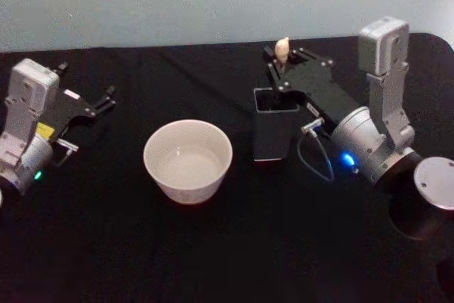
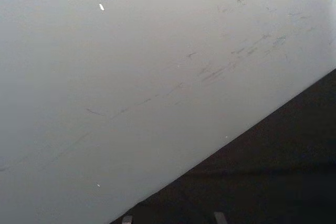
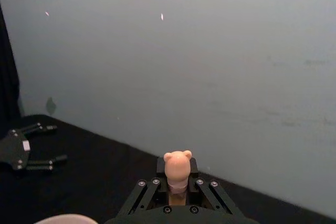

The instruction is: Pick up the stirring spoon with one hand, stir inside the cup, then place it back in its original position.

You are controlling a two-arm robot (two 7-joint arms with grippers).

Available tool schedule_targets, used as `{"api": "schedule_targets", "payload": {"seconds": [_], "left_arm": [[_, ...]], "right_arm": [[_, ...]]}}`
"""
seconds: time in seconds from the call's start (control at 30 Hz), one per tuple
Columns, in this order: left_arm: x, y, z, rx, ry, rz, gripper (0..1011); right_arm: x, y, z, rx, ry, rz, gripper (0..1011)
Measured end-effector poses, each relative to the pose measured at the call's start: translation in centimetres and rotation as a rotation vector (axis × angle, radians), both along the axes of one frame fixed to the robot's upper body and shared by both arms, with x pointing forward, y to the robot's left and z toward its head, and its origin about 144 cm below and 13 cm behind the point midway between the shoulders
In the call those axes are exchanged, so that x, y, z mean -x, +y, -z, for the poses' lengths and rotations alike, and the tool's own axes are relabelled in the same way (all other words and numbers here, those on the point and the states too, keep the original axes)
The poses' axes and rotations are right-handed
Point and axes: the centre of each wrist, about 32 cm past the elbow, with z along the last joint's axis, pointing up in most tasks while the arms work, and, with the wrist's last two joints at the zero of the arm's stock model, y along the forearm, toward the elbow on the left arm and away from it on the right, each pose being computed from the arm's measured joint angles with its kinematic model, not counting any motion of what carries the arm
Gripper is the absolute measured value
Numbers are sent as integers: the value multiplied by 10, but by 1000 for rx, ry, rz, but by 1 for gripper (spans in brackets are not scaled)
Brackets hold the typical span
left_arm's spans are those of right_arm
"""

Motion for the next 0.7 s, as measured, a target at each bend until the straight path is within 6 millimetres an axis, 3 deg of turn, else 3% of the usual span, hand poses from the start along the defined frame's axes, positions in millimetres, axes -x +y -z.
{"api": "schedule_targets", "payload": {"seconds": [0.7], "left_arm": [[0, 0, 0, 0, 0, 0, 1001]], "right_arm": [[-4, 5, 21, 31, 107, 70, 218]]}}
